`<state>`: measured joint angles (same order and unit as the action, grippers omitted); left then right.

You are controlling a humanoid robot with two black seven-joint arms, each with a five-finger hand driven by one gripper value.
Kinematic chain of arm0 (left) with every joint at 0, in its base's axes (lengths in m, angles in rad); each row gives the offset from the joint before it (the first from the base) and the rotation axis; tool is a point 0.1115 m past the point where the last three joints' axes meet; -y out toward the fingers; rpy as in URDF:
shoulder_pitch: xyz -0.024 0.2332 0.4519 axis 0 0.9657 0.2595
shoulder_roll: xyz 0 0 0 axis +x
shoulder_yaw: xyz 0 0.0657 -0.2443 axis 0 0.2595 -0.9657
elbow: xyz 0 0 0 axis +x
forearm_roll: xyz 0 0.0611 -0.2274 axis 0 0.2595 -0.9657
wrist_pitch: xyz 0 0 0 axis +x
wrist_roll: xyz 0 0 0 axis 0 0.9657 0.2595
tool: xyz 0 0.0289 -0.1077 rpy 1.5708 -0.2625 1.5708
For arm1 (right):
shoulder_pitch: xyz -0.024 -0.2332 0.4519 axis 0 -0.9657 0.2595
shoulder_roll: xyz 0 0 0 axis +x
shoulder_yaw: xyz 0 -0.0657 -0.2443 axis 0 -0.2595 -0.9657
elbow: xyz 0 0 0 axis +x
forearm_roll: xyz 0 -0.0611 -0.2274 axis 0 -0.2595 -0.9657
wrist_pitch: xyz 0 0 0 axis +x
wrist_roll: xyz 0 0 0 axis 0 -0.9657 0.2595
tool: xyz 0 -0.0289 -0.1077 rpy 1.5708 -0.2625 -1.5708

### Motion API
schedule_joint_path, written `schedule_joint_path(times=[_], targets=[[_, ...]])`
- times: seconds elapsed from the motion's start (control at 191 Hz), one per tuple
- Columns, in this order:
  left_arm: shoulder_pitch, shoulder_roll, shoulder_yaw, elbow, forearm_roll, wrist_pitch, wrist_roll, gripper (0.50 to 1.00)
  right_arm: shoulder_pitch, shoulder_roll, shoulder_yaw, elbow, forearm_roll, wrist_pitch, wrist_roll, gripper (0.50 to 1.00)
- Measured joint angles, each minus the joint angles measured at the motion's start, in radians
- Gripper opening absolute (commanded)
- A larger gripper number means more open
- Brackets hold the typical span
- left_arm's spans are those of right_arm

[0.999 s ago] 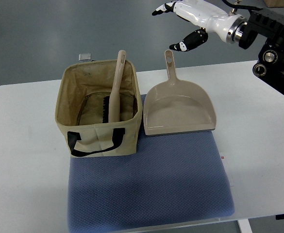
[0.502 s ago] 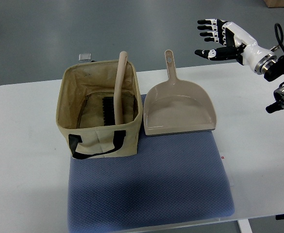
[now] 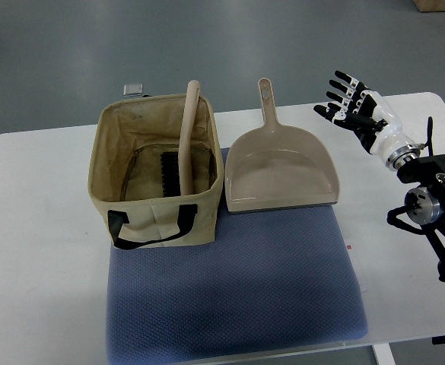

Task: Put pink broom in yellow bag with right hand

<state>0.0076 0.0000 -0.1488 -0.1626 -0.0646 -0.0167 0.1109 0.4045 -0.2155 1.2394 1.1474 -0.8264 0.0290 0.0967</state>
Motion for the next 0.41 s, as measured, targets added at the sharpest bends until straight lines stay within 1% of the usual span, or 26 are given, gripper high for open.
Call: schedule_joint_path(times=[0.031,0.209,0.408], targets=[[0.0,0.0,0.0,0.0,0.0,0.0,0.0,1.0,-0.006,0.014,0.015,0.0,0.001,0.0,0.0,0.93],[0.0,0.0,0.0,0.0,0.0,0.0,0.0,1.0,-0.027,0.062,0.066,0.0,0.003,-0.001,0.0,0.93],[0.0,0.0,0.0,0.0,0.0,0.0,0.0,1.0,-0.046,0.084,0.071,0.0,0.003,0.0,0.0,0.93]])
